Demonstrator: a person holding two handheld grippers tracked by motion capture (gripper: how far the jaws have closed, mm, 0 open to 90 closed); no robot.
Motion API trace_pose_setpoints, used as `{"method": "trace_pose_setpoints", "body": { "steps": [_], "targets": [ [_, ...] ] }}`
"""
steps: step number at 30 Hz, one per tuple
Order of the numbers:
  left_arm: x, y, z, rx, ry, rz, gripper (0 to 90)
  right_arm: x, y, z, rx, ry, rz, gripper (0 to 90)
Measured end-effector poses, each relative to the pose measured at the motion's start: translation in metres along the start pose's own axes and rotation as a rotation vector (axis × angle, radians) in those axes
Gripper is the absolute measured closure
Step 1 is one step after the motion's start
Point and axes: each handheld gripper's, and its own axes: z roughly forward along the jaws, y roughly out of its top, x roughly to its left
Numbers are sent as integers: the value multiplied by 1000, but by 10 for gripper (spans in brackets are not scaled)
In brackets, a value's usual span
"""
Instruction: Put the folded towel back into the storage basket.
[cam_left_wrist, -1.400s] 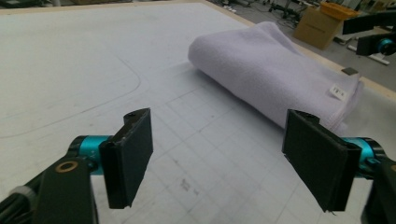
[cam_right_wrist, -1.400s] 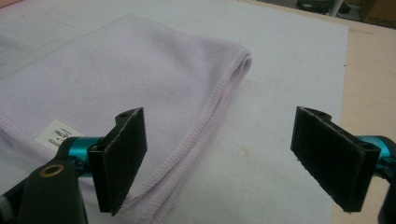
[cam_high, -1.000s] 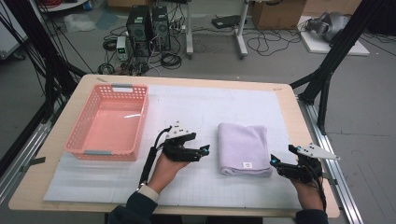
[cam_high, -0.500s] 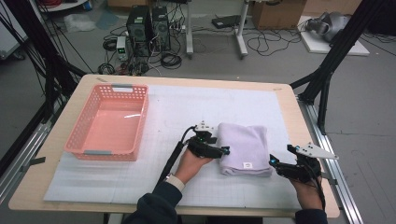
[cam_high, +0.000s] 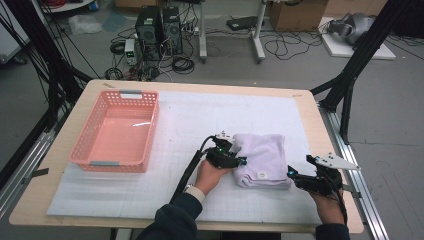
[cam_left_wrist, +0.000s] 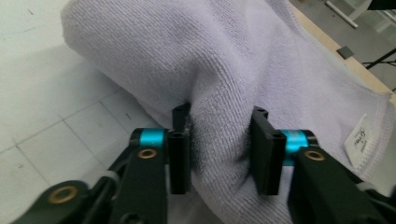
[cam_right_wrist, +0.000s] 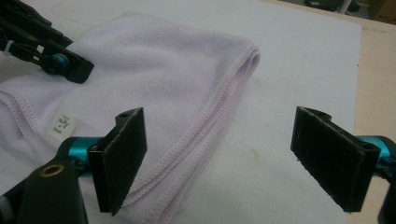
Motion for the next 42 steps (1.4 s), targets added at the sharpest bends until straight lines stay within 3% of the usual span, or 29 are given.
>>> {"method": "trace_pose_setpoints", "body": {
  "steps": [8, 22, 31, 37, 40, 42],
  "targets": [
    [7, -9, -18, -52, -3, -14, 706, 0, 0, 0, -1, 1, 0, 171],
    [50, -27, -83, -95, 77, -5, 707, 5, 2, 4, 6, 11, -10, 171],
    [66, -31, -102, -115, 108, -18, 706, 7, 3, 5, 7, 17, -15, 170],
    [70, -32, -102, -105, 115, -44, 700, 7, 3, 5, 10, 18, -12, 171],
    [71, -33, -97, -84, 143, -85, 608, 7, 3, 5, 8, 20, -14, 171],
    [72, -33, -95, -73, 197, -133, 370, 7, 3, 5, 8, 21, -14, 171]
  ]
}}
